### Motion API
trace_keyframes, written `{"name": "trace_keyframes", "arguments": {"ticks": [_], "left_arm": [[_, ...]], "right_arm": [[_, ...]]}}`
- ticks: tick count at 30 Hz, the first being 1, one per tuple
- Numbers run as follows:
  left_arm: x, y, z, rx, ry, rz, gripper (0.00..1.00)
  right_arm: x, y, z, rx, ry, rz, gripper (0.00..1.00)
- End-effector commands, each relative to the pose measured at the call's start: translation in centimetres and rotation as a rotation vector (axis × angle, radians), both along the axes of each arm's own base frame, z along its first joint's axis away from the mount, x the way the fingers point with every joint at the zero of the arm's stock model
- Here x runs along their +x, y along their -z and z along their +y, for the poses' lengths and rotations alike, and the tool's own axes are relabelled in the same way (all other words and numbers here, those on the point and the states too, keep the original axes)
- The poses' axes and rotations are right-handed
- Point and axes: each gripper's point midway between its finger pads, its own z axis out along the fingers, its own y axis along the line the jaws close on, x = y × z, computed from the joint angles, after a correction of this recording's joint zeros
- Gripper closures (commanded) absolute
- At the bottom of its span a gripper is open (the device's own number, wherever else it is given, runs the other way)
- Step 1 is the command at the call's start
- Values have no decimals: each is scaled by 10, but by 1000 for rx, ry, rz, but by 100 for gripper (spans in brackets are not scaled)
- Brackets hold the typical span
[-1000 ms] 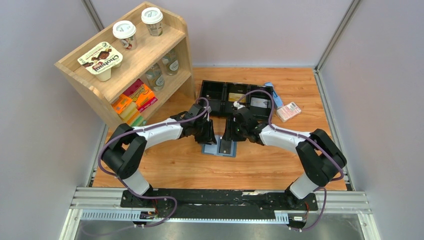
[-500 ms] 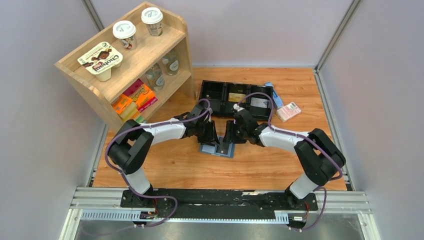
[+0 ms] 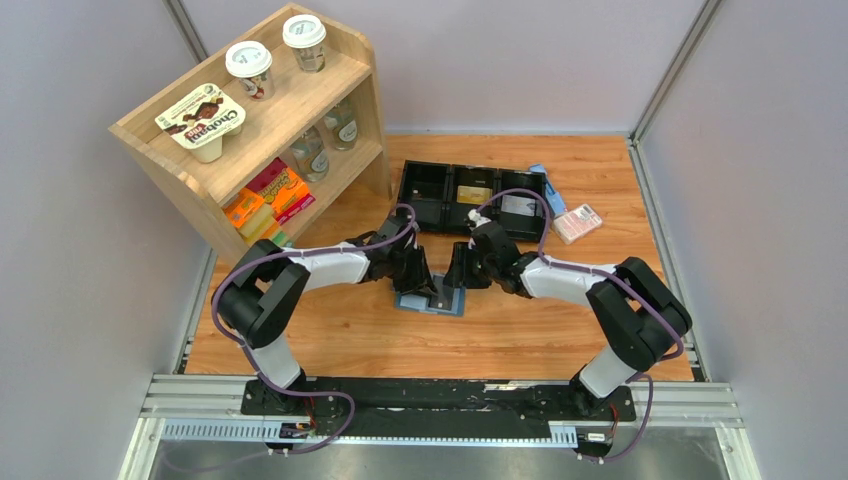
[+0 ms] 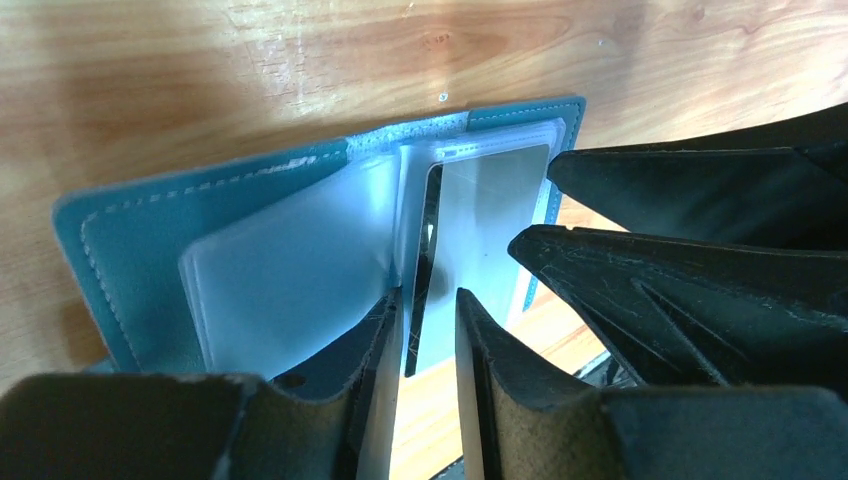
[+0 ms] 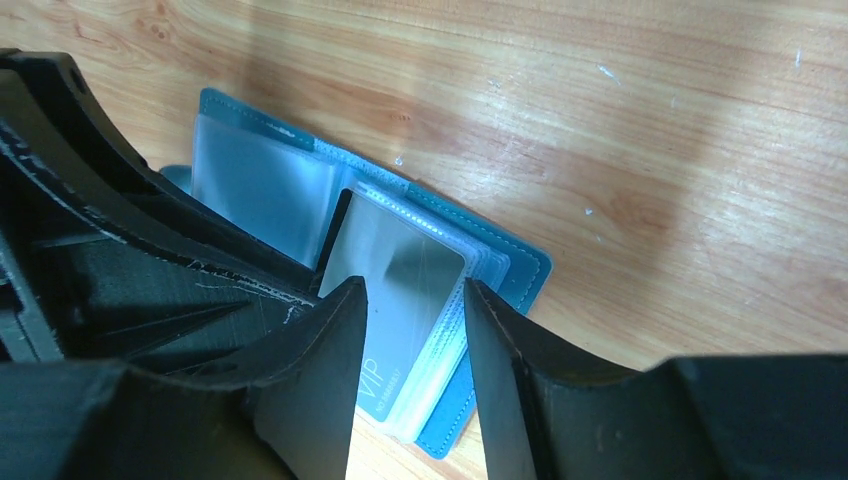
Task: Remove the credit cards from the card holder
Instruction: Remove the credit card from the card holder.
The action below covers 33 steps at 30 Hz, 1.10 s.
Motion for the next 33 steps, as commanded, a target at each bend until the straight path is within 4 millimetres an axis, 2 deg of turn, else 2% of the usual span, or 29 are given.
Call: {"name": "trace_keyframes", "arguments": {"ticks": [1,7,13,22,31,33], "left_arm": [[4,-10,-10,-92,-27,-16,68],[9,-27,-16,-177,-51,-72,84],[8,-29,-8,-193,-94,-91,99],[3,-27,10,-180,-172,-93,100],[-4,-8,28,-110,-222,-19,100],[-4,-7,28,-115,-215,-17,100]], "right_arm": [[-4,6,6,66,-8,21,55],[-5,5,10,103,-14,30,56],[-4,9,5,98,-3,25,56],[-2,21,-4,82,14,36,57],[0,29,-5,61,6,43,58],[1,24,-3,68,-9,34,58]]}}
